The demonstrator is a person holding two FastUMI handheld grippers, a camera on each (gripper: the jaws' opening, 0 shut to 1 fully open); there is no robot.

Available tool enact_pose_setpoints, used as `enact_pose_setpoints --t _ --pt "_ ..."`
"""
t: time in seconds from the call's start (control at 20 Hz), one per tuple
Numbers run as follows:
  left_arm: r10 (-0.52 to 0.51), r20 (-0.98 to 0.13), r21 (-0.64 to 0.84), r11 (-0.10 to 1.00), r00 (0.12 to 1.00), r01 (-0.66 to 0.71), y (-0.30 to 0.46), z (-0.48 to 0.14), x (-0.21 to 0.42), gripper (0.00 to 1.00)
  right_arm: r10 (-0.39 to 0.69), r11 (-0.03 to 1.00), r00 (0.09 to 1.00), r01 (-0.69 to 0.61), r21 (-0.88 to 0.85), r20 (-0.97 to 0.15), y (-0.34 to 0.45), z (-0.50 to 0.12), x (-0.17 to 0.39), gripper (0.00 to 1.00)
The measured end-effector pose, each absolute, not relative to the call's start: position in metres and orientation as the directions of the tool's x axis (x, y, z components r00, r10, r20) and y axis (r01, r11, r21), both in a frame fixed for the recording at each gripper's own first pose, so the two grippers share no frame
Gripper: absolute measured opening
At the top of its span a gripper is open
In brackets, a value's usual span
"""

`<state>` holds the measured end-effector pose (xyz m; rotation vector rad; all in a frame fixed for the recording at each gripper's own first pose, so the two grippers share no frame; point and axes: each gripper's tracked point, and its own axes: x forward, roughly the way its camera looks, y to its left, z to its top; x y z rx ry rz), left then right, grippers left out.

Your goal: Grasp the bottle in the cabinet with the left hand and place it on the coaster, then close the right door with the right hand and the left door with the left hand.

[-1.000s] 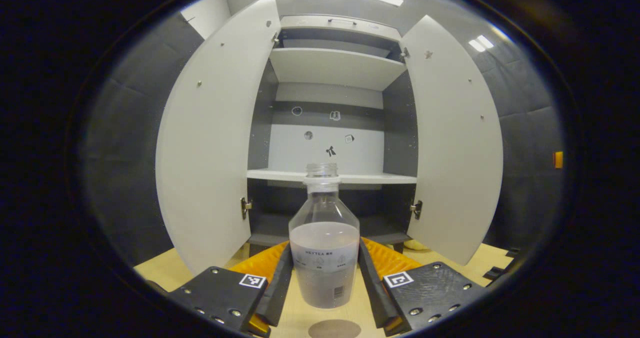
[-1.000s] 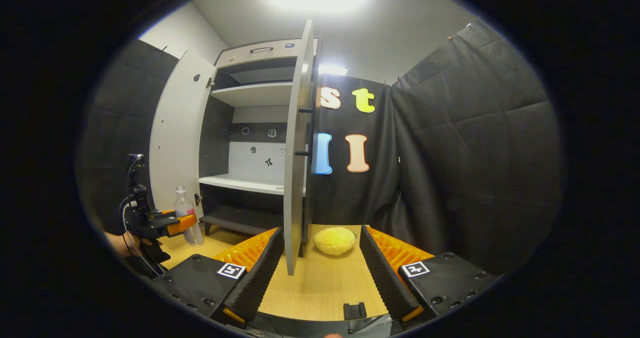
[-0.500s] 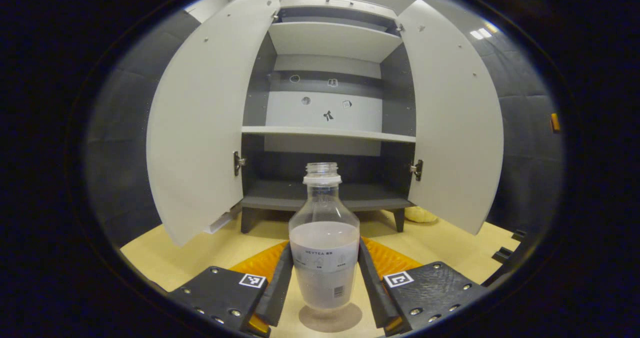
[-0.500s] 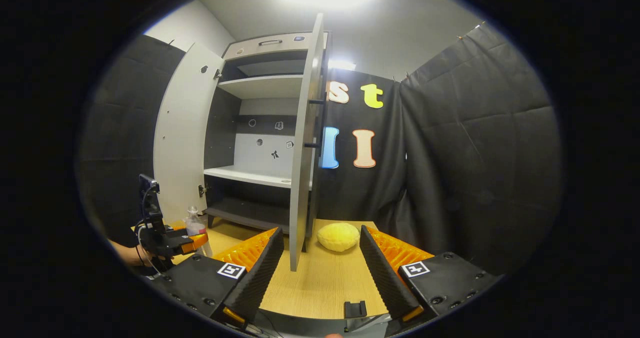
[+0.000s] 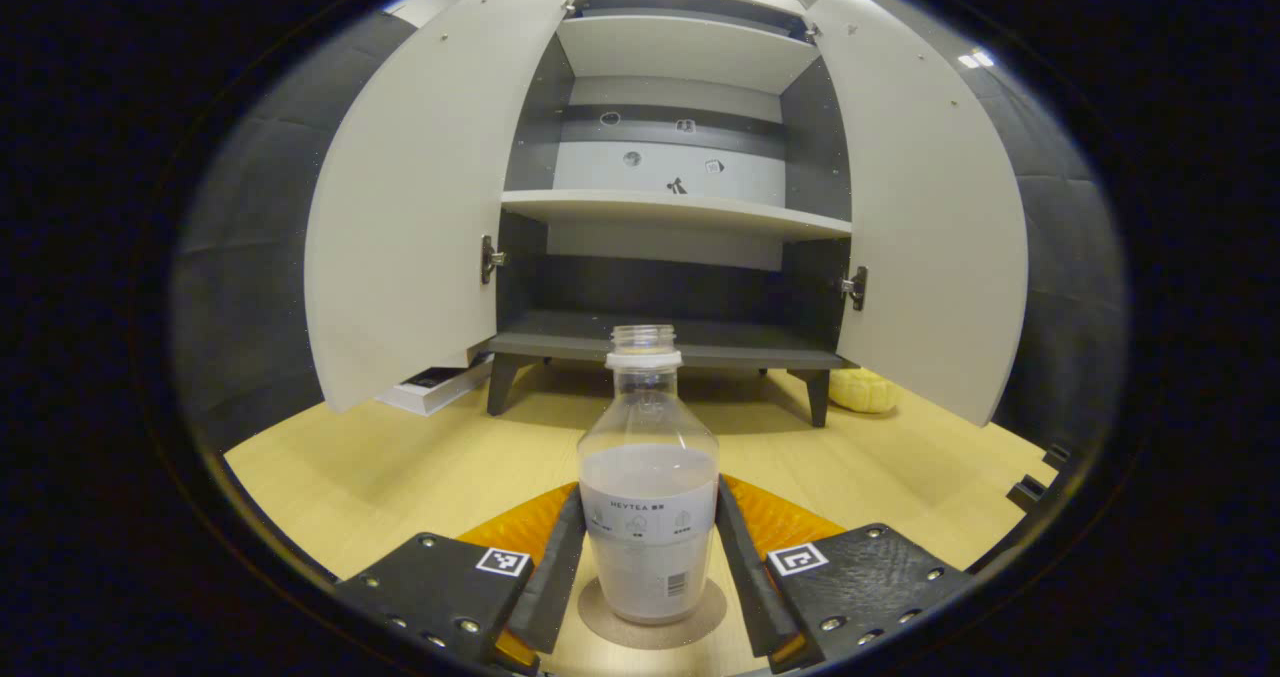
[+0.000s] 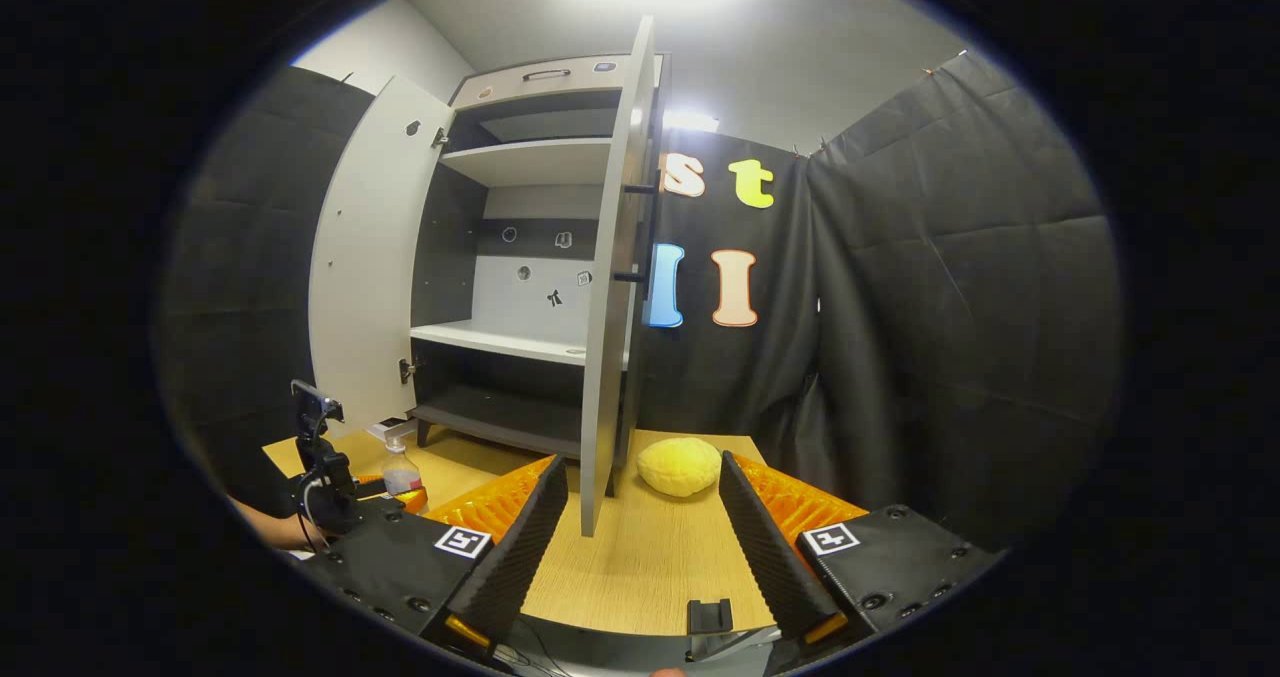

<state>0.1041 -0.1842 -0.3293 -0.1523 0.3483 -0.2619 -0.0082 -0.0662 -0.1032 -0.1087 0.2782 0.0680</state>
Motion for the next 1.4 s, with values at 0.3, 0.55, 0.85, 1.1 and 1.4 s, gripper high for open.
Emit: enact_pose_setpoints --t 0.3,0.55,0.85,1.1,1.4 --pt "-0.262 -0.336 -0.169 0.962 0.905 0.215 -0.182 -0.327 0.102 0.78 0.062 0.994 0.959 -0.084 -0.069 -0.276 -0.066 -0.105 -0.008 0.97" --pt "-0.253 -0.352 -0.159 0.965 0.901 0.208 -0.183 -0.316 0.101 0.89 0.066 0.996 0.961 -0.078 -0.035 -0.269 -0.067 -0.106 -0.008 0.97" --pt "-0.243 -0.301 -0.167 0.966 0.922 0.199 -0.179 -0.274 0.099 0.83 0.078 0.997 0.970 -0.078 0.008 -0.232 -0.066 -0.097 -0.002 0.97" --pt "-0.232 -0.223 -0.182 0.964 0.947 0.194 -0.164 -0.207 0.080 0.83 0.065 0.998 0.985 -0.061 0.027 -0.158 -0.070 -0.073 0.025 0.97" --pt "-0.177 -0.148 -0.165 0.974 0.973 0.152 -0.110 -0.117 0.069 0.89 -0.054 0.998 0.990 0.056 0.007 -0.127 -0.093 -0.046 0.070 0.97"
